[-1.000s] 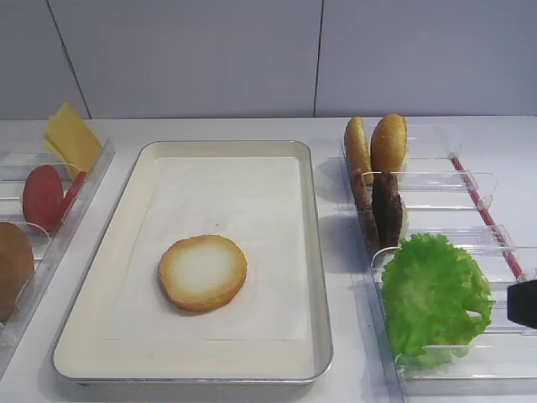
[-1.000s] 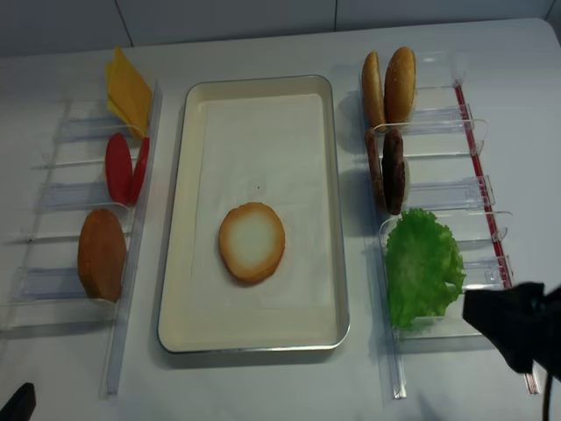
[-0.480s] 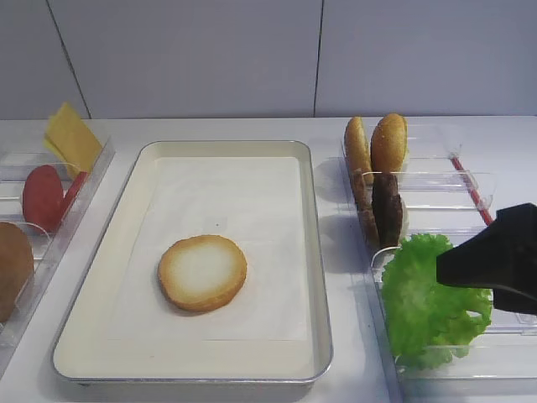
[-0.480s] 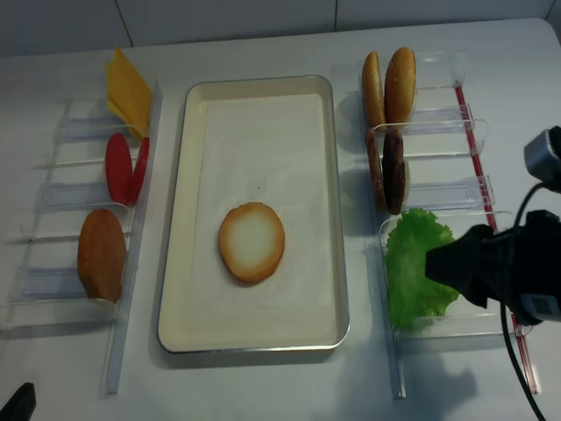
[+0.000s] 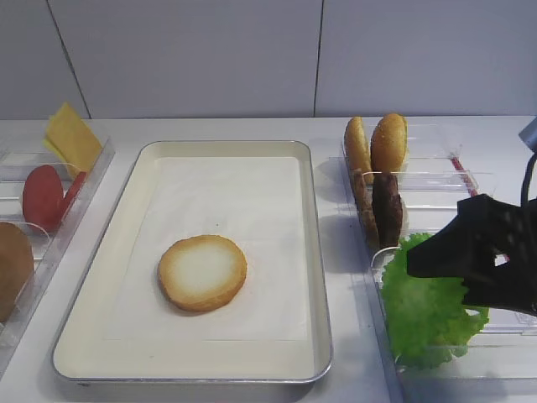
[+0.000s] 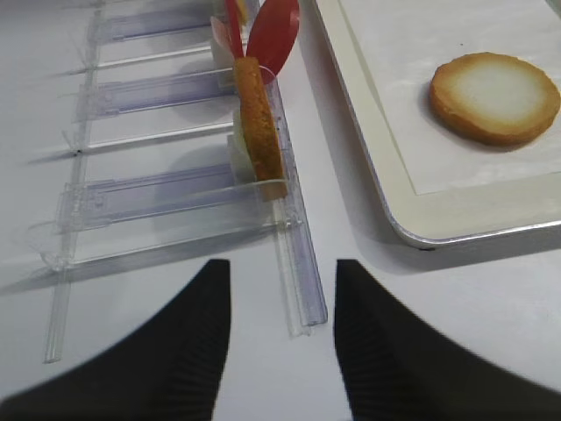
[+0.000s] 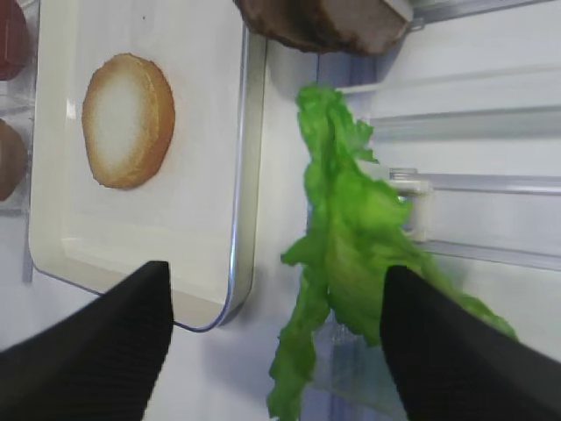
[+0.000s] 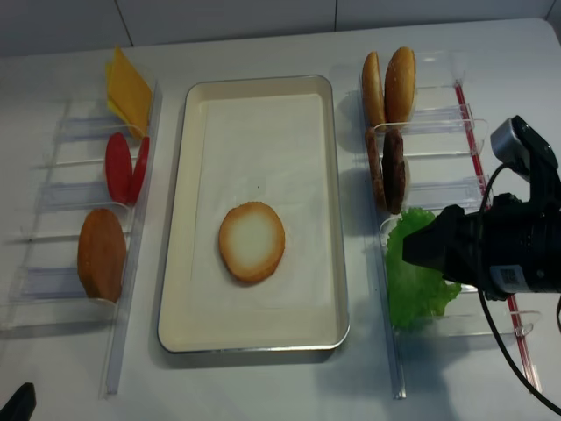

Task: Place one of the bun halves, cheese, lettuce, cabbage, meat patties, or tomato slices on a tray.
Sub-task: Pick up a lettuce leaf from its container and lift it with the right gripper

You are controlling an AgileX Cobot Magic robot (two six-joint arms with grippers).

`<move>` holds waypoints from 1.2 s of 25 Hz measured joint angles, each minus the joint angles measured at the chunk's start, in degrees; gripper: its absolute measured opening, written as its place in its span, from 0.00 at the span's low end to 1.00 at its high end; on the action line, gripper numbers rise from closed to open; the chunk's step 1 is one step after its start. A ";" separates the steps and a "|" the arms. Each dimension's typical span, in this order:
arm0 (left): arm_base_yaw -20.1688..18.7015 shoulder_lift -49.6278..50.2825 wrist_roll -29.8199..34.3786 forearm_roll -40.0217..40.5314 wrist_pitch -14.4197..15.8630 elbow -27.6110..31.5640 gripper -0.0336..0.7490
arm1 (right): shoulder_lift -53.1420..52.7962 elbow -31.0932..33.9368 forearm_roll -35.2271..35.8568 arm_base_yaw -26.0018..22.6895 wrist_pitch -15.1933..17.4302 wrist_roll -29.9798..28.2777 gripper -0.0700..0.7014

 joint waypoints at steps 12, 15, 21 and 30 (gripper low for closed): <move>0.00 0.00 0.00 0.00 0.00 0.00 0.42 | 2.54 0.00 1.75 0.00 -0.22 -1.44 0.17; 0.00 0.00 0.00 0.00 0.00 0.00 0.42 | 2.54 -0.27 1.65 0.00 0.68 -1.76 0.12; 0.00 0.00 0.00 0.00 0.00 0.00 0.42 | 1.51 -4.24 0.91 0.00 5.08 -1.44 0.11; 0.00 0.00 0.00 0.00 0.00 0.00 0.42 | -0.22 -12.61 1.55 7.77 8.25 0.68 0.11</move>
